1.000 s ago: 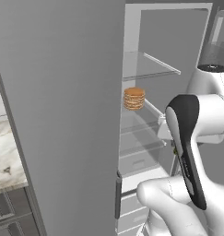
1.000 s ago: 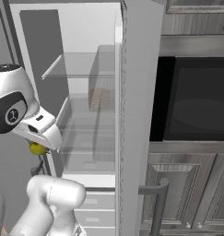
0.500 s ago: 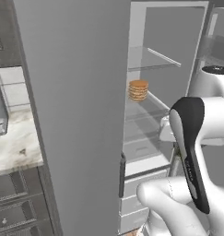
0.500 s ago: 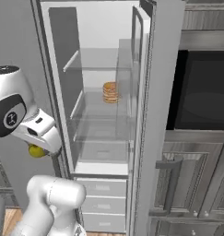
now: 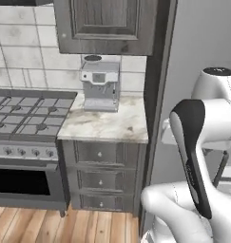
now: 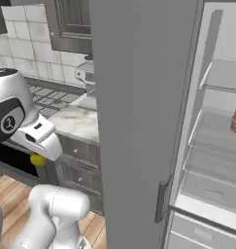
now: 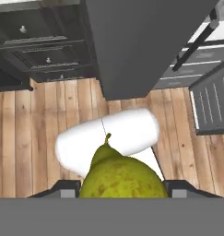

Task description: Pick up the tangerine and pear from the fridge and place one fruit on each plate on the dining counter.

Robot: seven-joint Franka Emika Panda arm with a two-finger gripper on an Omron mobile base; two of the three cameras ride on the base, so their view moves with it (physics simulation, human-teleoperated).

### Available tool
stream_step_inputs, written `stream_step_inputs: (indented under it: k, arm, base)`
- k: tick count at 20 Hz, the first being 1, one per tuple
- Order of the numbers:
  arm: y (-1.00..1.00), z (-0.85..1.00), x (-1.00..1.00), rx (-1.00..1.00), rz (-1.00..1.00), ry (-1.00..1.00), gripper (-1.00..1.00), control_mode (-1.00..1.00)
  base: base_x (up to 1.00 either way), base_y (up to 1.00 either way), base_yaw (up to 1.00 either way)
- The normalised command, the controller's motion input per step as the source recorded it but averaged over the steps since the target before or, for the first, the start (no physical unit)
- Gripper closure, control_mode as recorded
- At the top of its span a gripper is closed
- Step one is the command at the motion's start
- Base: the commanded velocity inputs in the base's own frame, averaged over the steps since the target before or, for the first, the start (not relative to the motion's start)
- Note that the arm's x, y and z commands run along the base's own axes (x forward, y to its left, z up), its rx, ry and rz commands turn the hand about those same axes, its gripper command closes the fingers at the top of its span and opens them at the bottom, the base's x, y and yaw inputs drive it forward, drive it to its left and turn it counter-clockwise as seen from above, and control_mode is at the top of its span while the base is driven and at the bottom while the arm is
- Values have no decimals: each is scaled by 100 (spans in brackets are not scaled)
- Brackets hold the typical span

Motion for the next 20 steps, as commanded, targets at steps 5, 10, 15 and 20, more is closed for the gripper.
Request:
stream_step_inputs:
  k: [5,10,15,20]
  arm:
    - [0,0,0,0,0,0,100,100]
    - [0,0,0,0,0,0,100,100]
    - [0,0,0,0,0,0,100,100]
    - [0,0,0,0,0,0,100,100]
  base:
    - [-29,98,81]
    - [0,66,91]
    - [12,10,100]
    - [30,0,100]
